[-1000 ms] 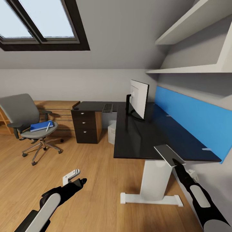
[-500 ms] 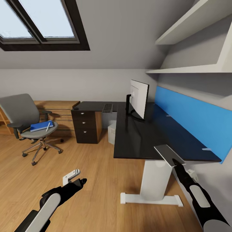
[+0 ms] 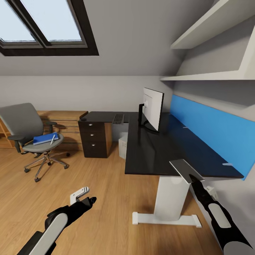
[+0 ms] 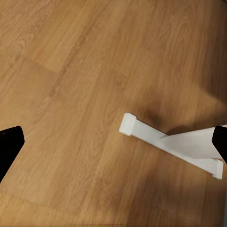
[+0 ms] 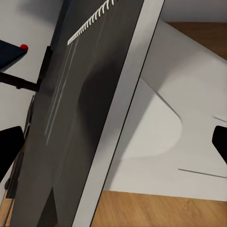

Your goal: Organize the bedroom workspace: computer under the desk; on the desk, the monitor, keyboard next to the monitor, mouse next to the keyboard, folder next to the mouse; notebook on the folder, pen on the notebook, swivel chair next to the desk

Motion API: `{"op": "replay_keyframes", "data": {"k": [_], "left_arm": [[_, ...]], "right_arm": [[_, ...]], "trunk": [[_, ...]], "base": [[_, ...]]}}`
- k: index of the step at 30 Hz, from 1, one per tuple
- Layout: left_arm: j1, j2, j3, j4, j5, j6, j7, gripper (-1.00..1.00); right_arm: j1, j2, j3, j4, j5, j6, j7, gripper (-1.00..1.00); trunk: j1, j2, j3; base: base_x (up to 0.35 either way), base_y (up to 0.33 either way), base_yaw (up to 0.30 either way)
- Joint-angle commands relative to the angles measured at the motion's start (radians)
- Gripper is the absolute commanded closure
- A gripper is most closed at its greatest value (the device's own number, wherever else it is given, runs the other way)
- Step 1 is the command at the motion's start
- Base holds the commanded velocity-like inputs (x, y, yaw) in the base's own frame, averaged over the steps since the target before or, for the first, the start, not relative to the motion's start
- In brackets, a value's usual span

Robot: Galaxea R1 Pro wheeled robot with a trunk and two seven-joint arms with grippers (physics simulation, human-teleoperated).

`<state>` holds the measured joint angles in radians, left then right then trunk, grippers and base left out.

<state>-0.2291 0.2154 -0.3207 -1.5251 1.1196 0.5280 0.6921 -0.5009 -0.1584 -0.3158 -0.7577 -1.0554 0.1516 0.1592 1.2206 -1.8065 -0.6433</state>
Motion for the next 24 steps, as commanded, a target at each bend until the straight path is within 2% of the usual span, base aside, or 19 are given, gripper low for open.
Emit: {"op": "replay_keyframes", "data": {"k": [1, 24], "left_arm": [[-0.001, 0.001, -0.002, -0.001, 0.008, 0.000, 0.009, -1.00], [-0.001, 0.001, -0.003, 0.003, 0.008, -0.003, 0.009, -1.00]], "right_arm": [[-0.001, 0.000, -0.003, 0.000, -0.008, 0.007, 0.003, -1.00], [0.000, 0.000, -0.003, 0.000, -0.008, 0.004, 0.003, -1.00]], "trunk": [[0.000, -0.001, -0.001], [0.000, -0.001, -0.001]], "base": [[0.000, 0.000, 0.000], [0.037, 0.000, 0.000]]}}
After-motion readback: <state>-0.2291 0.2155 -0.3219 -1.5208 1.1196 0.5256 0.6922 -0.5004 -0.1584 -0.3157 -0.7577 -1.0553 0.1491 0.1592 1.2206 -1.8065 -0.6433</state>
